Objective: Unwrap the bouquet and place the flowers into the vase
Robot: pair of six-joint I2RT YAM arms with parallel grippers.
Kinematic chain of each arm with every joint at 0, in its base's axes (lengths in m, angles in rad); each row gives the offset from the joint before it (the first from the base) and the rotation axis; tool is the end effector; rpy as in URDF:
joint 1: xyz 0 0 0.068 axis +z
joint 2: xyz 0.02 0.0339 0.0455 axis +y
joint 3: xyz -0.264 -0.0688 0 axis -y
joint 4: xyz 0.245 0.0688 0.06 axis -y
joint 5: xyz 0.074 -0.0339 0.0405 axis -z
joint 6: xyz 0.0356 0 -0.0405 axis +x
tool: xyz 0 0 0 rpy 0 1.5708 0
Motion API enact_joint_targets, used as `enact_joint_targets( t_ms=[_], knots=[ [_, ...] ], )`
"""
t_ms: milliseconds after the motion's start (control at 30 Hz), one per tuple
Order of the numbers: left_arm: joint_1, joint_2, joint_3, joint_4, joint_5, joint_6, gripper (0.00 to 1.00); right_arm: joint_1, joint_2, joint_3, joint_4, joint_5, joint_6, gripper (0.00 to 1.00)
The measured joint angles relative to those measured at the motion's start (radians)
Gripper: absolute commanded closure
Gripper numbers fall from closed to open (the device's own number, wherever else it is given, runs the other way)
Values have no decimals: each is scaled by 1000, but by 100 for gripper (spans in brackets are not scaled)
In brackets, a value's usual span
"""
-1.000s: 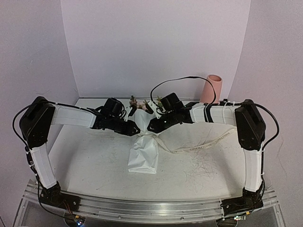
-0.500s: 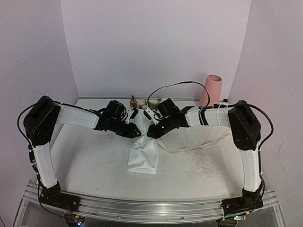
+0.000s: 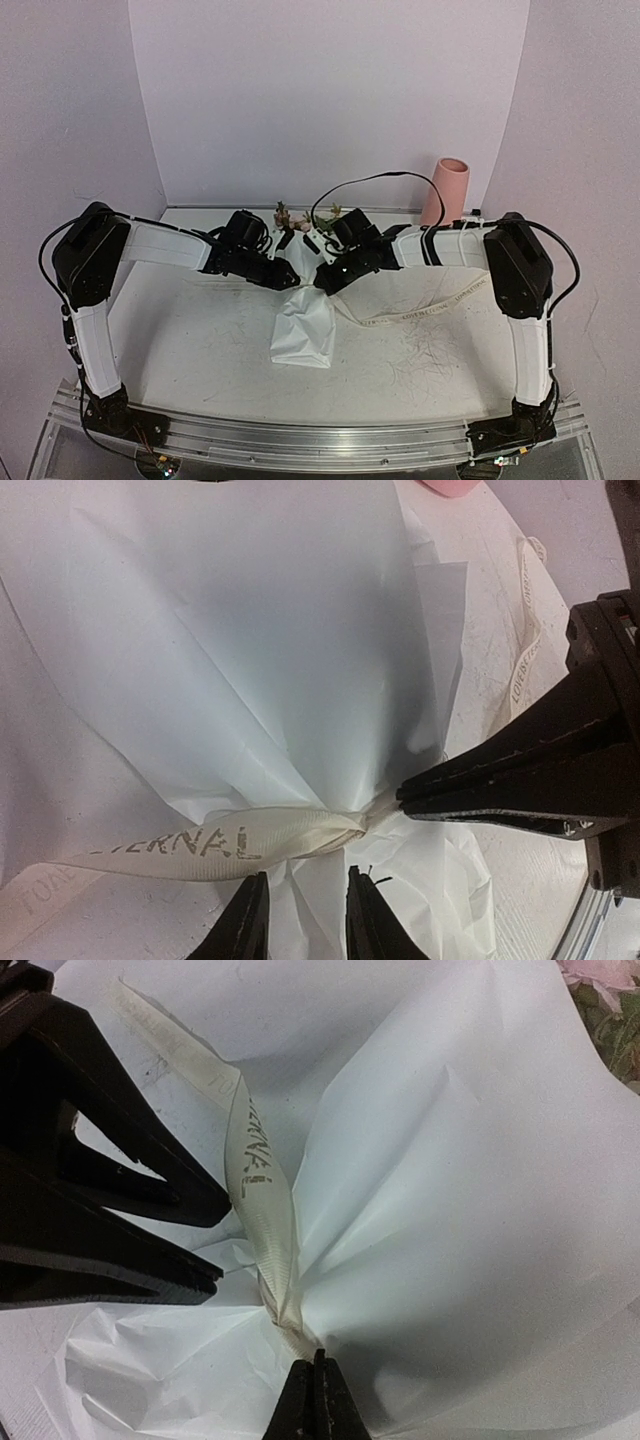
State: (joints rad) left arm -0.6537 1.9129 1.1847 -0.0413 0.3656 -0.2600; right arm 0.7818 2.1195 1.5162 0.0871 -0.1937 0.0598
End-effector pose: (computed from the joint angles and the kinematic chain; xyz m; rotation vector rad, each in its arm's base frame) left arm 0.3165 -0.2585 0.1693 0.6645 2.3552 -0.8606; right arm 0.3416 0.3488 0.1954 -0.8744 1.9711 0.7030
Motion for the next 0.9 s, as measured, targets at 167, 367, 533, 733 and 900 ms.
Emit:
enact_joint_targets(
  t_ms=[167,367,533,733,900],
  knots=[
    [-3,0,0,0,-3,24,67,0,-59,-45,5,-1,16,100],
    [-12,0,0,0,-11,51,67,0,-140,-100,18,-3,46,100],
    [-20,0,0,0,-12,65,65,0,-168,-141,38,3,80,92],
    [-30,0,1,0,-40,89,64,0,-169,-167,41,-7,96,69],
    [-33,0,1,0,-60,104,59,0,-167,-138,41,-27,99,59]
  ],
)
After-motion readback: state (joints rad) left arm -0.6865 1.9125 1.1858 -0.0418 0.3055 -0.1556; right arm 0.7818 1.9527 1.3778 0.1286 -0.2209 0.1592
